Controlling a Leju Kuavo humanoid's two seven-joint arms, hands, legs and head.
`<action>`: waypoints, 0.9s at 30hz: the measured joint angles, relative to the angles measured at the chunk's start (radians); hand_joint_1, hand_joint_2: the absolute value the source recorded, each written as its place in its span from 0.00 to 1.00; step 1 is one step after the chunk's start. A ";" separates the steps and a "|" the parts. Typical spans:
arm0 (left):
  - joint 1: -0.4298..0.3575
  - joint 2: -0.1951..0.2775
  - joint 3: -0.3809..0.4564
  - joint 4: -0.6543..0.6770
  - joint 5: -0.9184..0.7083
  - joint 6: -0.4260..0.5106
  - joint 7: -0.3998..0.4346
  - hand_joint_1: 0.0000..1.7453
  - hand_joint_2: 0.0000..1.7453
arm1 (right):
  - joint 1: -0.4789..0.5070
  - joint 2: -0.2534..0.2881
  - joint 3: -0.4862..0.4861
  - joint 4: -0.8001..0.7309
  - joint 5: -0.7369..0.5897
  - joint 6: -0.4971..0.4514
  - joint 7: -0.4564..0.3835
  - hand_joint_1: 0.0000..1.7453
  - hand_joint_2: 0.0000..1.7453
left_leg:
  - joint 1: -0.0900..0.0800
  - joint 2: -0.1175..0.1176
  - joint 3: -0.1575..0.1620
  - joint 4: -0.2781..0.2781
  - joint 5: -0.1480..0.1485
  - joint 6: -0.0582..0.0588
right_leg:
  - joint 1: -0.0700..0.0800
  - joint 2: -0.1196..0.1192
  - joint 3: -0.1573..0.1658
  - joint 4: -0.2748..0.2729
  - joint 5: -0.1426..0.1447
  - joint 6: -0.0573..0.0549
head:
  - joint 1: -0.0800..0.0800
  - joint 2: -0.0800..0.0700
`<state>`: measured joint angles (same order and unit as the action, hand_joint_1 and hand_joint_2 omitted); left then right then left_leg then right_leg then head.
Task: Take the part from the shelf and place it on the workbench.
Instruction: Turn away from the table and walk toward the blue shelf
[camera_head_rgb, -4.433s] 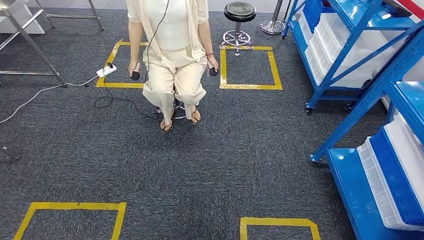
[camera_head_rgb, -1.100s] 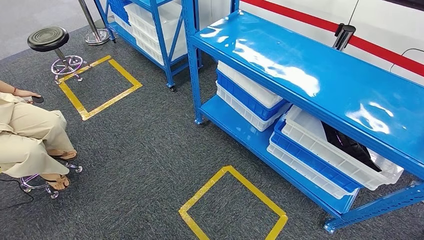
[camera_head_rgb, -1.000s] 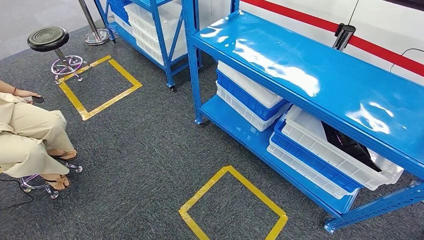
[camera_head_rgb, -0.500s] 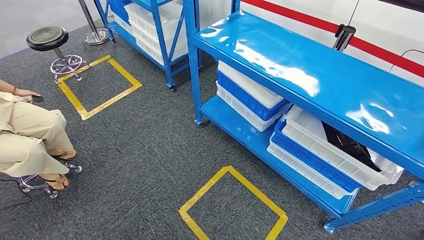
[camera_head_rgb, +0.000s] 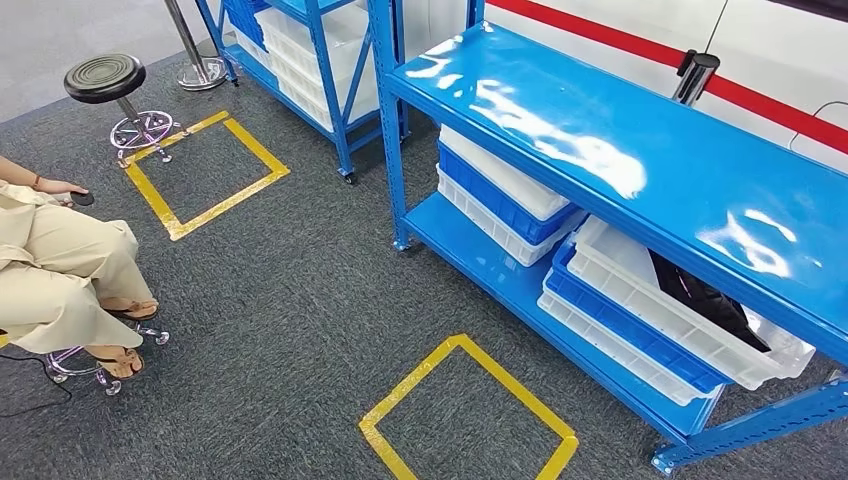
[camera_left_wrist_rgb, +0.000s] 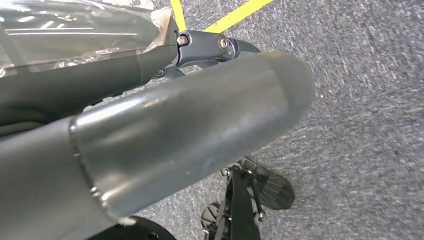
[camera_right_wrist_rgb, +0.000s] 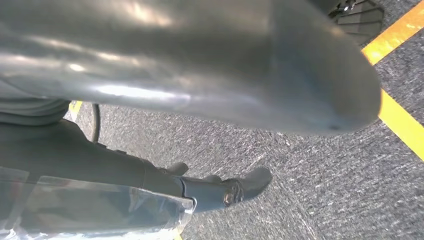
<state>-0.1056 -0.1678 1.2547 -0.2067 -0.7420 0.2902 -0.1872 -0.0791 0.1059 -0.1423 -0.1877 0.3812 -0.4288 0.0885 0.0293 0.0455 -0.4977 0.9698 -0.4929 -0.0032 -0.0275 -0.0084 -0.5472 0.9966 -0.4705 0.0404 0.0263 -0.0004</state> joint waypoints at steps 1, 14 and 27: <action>0.000 0.000 0.000 0.000 0.000 0.001 0.000 0.00 0.00 | 0.000 0.000 0.000 0.000 0.000 0.000 0.000 0.00 0.00 | 0.003 0.000 0.001 0.000 -0.002 -0.004 | 0.000 0.002 0.000 0.001 -0.001 -0.012 | 0.000 0.000; 0.001 0.003 0.000 0.000 -0.001 0.001 -0.003 0.00 0.00 | -0.002 0.008 0.000 0.000 0.000 -0.001 -0.001 0.00 0.00 | -0.020 -0.048 -0.076 0.055 0.025 0.047 | 0.035 0.032 0.024 0.002 -0.020 -0.055 | -0.006 0.000; 0.002 0.003 0.000 0.000 -0.001 0.004 -0.008 0.00 0.00 | 0.004 0.004 -0.001 0.000 0.008 0.003 -0.013 0.00 0.00 | -0.018 -0.035 -0.040 0.016 0.023 0.044 | 0.006 0.009 -0.060 0.118 -0.053 0.007 | 0.004 0.000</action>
<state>-0.1037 -0.1649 1.2551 -0.2065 -0.7426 0.2940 -0.1952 -0.0749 0.1102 -0.1430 -0.1877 0.3888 -0.4262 0.0753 0.0116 0.0107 -0.5376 0.9854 -0.4695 0.0405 -0.0219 0.0007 -0.6068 1.1147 -0.5236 0.0479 0.0307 -0.0004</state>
